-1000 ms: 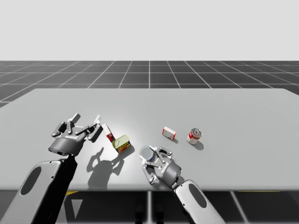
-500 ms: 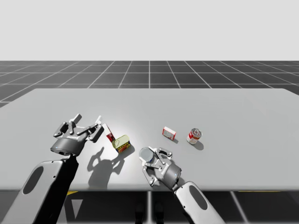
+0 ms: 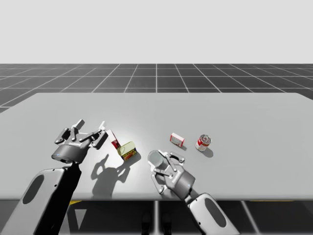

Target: Pick up the tuna fish can and lift it.

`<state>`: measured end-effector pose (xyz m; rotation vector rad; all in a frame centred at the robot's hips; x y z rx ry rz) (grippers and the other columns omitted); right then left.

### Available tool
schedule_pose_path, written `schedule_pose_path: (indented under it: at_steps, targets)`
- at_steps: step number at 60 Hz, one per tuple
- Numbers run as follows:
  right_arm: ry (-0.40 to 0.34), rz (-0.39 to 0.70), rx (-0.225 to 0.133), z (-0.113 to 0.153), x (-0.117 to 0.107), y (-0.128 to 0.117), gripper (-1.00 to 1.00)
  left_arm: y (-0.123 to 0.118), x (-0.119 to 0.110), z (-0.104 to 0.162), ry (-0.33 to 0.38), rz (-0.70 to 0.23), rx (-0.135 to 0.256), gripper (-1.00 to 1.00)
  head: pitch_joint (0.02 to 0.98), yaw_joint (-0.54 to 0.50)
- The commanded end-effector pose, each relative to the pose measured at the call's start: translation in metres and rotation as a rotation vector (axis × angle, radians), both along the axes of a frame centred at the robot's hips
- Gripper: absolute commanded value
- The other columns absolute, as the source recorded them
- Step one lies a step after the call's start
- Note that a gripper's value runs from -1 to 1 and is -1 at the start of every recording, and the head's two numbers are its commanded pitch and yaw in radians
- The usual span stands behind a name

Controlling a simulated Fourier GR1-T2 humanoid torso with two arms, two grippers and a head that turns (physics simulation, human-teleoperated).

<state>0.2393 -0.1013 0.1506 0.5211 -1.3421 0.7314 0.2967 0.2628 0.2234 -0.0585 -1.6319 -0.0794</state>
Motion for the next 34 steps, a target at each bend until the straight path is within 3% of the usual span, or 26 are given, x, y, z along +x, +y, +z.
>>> schedule_pose_path:
  at_steps: [1,15,24,34]
  targets:
    - [-0.108,-0.117,0.046,0.036,0.013,-0.001,0.98,0.002,0.0,0.001,-0.002,0.001,-0.003,-1.0,0.505,-0.03]
    - [-0.231,-0.146,0.082,0.079,0.009,-0.001,1.0,0.004,-0.001,0.003,-0.005,0.005,-0.006,-1.0,0.503,-0.03]
    - [-0.334,-0.175,0.142,0.122,0.001,-0.001,1.0,0.004,0.0,0.003,-0.008,0.008,-0.004,-1.0,0.499,-0.02]
    - [-0.421,-0.193,0.176,0.159,-0.008,-0.003,1.0,0.005,0.0,0.003,-0.008,0.009,-0.004,-1.0,0.495,-0.02]
